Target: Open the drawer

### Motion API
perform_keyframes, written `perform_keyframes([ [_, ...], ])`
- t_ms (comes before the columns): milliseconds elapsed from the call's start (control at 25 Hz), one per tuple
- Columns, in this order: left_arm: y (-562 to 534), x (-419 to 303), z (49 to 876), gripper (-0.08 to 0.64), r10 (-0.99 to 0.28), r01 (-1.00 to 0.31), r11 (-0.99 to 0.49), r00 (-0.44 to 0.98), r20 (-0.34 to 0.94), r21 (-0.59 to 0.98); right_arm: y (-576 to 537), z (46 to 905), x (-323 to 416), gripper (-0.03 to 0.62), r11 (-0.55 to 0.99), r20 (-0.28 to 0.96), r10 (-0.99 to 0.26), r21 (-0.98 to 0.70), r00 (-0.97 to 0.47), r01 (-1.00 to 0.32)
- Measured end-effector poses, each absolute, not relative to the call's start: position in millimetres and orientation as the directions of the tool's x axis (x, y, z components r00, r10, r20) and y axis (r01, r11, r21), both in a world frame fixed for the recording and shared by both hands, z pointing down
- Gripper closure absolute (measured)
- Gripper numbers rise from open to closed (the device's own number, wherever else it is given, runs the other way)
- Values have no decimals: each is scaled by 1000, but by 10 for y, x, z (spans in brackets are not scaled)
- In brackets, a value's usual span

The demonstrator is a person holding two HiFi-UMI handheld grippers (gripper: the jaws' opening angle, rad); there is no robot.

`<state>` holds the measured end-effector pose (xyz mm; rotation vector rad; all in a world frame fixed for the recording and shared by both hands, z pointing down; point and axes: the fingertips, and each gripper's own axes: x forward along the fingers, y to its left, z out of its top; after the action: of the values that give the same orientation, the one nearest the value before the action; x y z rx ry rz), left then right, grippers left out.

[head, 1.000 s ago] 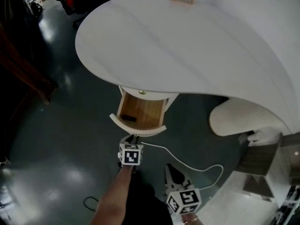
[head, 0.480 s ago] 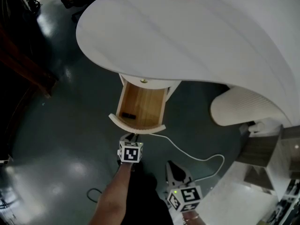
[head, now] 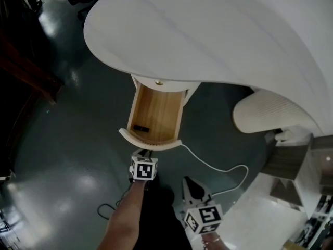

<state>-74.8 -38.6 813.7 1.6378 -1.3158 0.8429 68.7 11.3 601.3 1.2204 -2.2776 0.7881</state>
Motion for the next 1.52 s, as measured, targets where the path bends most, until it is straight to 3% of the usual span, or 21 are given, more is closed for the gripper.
perform_keyframes([
  [680, -127, -767, 7922, 457, -363, -986, -58, 168, 916, 157, 241, 5961, 793, 589, 436, 648, -577, -272, -498, -858],
  [1040, -54, -822, 7370, 515, -407, -991, -70, 130, 904, 110, 204, 5758, 809, 589, 433, 657, -569, -273, -495, -859],
  [1520, 97, -778, 6597, 551, -498, -979, -90, 201, 844, 180, 141, 5497, 841, 589, 421, 664, -576, -257, -476, -870],
])
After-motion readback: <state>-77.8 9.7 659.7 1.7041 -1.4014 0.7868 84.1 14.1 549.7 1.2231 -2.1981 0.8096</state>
